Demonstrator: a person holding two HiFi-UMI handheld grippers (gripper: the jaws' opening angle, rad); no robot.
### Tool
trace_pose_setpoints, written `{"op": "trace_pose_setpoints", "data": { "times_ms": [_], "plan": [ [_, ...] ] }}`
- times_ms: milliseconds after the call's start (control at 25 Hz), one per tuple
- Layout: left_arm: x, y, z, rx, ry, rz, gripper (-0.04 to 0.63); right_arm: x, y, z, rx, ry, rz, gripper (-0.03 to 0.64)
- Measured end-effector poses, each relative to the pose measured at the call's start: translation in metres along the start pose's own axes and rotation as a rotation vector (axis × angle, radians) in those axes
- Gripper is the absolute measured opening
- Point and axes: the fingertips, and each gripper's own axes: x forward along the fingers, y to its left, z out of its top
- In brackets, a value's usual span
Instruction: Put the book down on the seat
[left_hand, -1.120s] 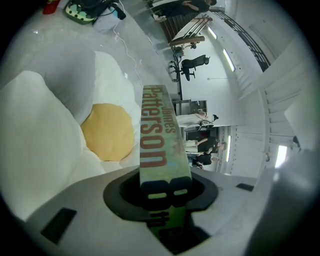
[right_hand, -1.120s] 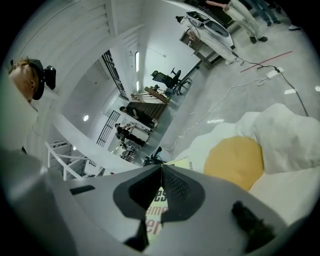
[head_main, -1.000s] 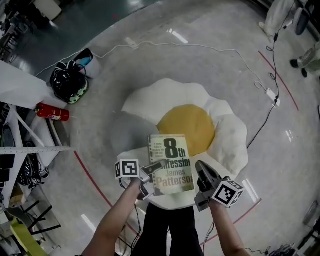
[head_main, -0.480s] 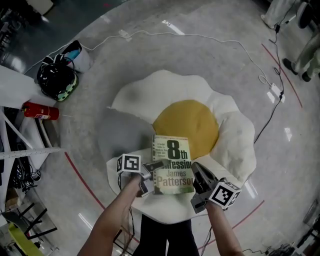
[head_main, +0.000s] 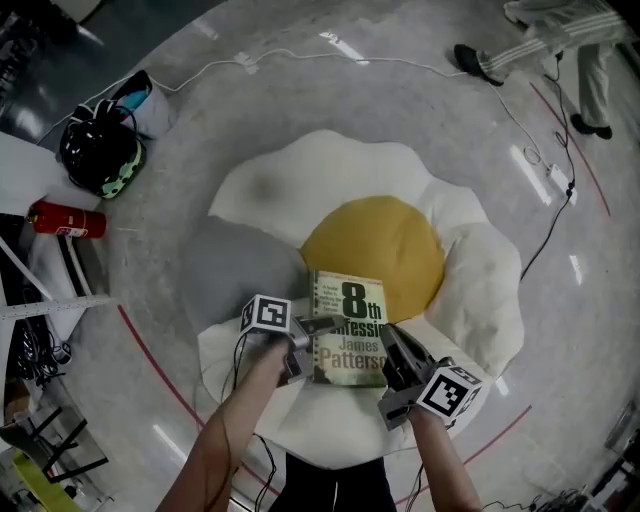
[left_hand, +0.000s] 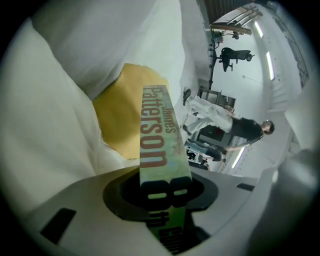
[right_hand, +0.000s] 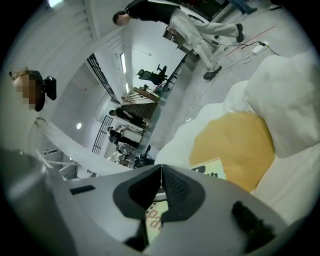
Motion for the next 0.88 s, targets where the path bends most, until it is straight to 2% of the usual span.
{"op": "trace_pose_setpoints", "data": {
  "times_ms": [240,440,600,680,880],
  "plan": [
    [0.010,0.019,0.016,-0.030,0.017,0.083,0.176,0.007,-0.010,-0.004,0.013,-0.005,-0.019,0.012],
    [0.012,0.018,0.013,0.033,0.029,0.101,0.194,0.010,-0.006,0.001,0.020,-0.015,-0.003,0.012],
    [0.014,0.009,0.007,0.064,0.035,0.080,0.257,0.008,0.001,0.006,0.018,-0.024,0.006,0.012],
    [0.011,0.007,0.005,0.050,0.021,0.065,0.290,0.008,0.006,0.008,0.018,-0.026,0.011,0.012],
    [-0.002,0.002,-0.007,0.008,0.004,0.053,0.325,0.002,0.020,0.010,0.002,-0.019,0.018,0.012]
  ]
}}
